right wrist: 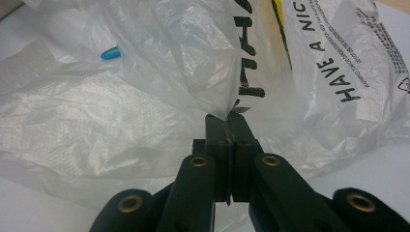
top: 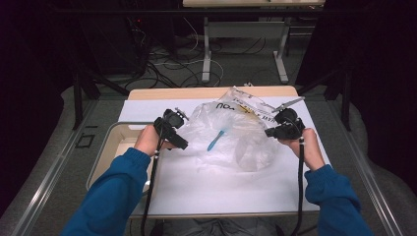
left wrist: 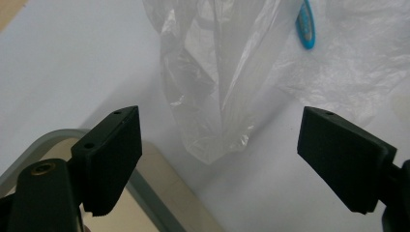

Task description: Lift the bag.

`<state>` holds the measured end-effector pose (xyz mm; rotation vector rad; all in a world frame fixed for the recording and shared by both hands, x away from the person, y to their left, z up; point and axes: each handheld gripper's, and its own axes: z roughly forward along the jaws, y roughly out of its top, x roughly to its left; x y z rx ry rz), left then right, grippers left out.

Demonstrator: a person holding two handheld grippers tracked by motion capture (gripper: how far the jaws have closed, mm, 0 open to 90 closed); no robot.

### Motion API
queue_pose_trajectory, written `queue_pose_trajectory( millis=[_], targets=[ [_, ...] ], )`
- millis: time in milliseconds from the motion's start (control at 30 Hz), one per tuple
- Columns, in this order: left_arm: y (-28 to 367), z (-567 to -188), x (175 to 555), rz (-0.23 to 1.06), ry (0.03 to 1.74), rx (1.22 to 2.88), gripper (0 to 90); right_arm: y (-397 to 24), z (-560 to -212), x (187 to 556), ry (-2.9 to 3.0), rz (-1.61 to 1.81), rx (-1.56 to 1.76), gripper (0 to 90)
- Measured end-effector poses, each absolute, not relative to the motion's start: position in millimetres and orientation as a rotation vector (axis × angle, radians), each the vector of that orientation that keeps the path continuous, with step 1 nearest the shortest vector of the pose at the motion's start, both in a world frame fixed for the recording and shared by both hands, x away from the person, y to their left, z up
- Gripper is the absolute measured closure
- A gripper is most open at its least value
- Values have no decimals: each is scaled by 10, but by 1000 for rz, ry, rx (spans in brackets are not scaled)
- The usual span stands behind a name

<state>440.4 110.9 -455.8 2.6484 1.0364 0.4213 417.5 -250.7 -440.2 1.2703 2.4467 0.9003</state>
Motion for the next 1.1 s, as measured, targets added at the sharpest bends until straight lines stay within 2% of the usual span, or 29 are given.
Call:
queue_pose_trajectory(
  millis=[133, 200, 267, 433, 500, 600, 633, 733, 900, 967, 1000, 1033, 1100],
  targets=[
    [989, -4660, 4487, 403, 1004, 2731, 180, -2512, -4441, 4184, 2455, 894, 1271, 900],
    [922, -4721, 4518, 408, 988, 2766, 217, -2500, -4452, 4180, 2456, 891, 1262, 900],
    [871, -4771, 4544, 406, 970, 2800, 311, -2480, -4451, 4171, 2462, 888, 1262, 900],
    [849, -4834, 4607, 418, 965, 2794, 658, -2466, -4471, 4174, 2475, 882, 1248, 892],
    [854, -4834, 4622, 420, 960, 2773, 758, -2462, -4488, 4178, 2481, 881, 1242, 880],
    [840, -4846, 4621, 388, 962, 2765, 840, -2437, -4511, 4160, 2494, 861, 1266, 848],
    [827, -4853, 4616, 386, 957, 2766, 854, -2422, -4521, 4149, 2500, 850, 1269, 801],
    [792, -4862, 4603, 382, 944, 2765, 869, -2371, -4529, 4084, 2513, 830, 1254, 595],
    [763, -4869, 4610, 389, 938, 2769, 870, -2282, -4614, 3950, 2580, 767, 1248, 98],
    [759, -4868, 4621, 395, 937, 2768, 845, -2218, -4740, 3891, 2606, 707, 1218, 9],
    [750, -4872, 4631, 404, 939, 2764, 816, -2198, -4781, 3882, 2624, 670, 1209, 0],
    [740, -4864, 4646, 415, 946, 2777, 747, -2154, -4891, 3877, 2615, 695, 1202, 0],
    [716, -4853, 4679, 455, 956, 2772, 521, -2114, -4968, 3893, 2661, 616, 1207, 0]
  ],
)
